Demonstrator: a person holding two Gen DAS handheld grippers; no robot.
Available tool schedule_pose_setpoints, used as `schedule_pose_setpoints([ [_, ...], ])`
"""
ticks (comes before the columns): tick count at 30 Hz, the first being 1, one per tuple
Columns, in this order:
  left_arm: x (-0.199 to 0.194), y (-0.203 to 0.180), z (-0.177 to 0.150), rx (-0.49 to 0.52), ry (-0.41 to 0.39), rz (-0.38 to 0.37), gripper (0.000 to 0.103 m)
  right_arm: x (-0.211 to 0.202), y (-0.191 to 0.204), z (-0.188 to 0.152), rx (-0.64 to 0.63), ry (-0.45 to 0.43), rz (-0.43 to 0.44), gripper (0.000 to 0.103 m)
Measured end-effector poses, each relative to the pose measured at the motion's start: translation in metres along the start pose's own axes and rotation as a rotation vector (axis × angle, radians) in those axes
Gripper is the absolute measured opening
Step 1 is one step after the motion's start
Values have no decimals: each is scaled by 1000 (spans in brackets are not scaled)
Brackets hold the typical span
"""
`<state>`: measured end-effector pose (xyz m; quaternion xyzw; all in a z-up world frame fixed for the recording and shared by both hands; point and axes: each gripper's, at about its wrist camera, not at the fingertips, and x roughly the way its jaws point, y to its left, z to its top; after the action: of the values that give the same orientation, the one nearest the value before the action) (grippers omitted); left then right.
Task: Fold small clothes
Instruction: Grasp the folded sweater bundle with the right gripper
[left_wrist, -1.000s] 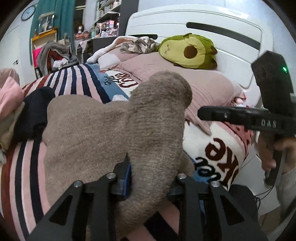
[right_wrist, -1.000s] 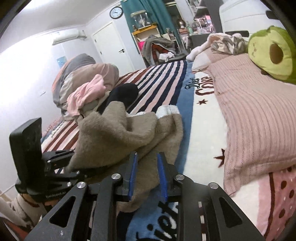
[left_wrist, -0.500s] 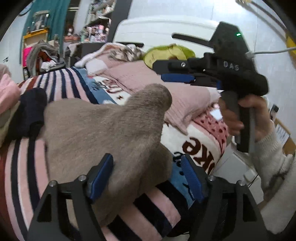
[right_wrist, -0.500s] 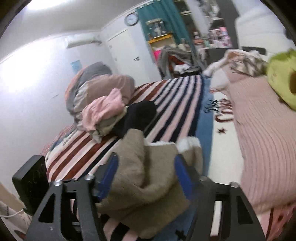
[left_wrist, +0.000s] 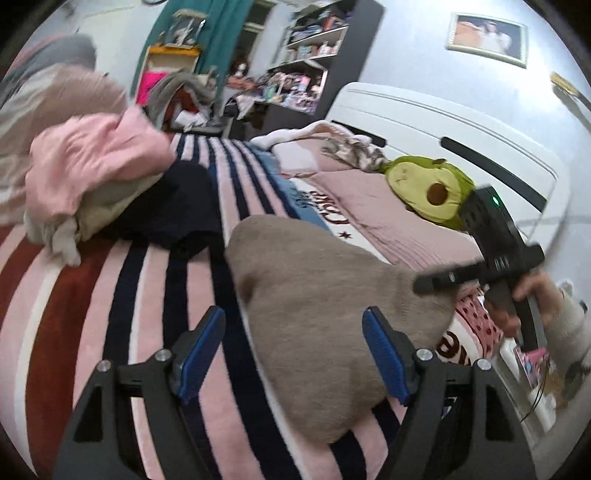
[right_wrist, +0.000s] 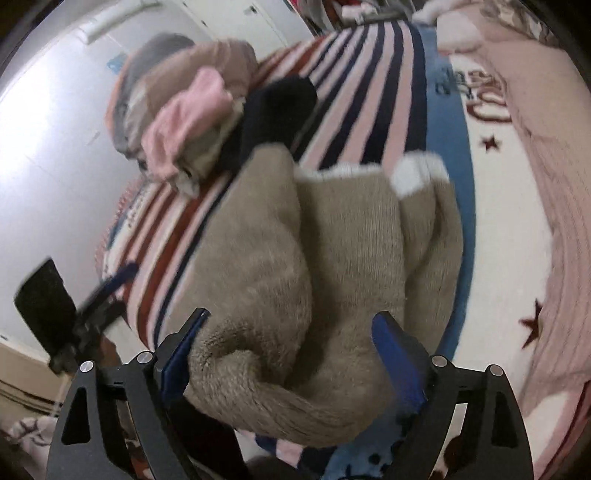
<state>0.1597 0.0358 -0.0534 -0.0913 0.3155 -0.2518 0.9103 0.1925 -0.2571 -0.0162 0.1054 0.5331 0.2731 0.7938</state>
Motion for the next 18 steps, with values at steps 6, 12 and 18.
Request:
schedule_pose_setpoints([
  [6,12,9,-4,-38,19,-9,73,8,12,-7,-55,14,40,31],
  [12,17,-2,-2,-16,33,-19,73,-22,34,-25,-187,-161,-72,12],
  [18,19,-25,9,28,27,-48,73,-68,23,-54,-158,-314,-137,11],
])
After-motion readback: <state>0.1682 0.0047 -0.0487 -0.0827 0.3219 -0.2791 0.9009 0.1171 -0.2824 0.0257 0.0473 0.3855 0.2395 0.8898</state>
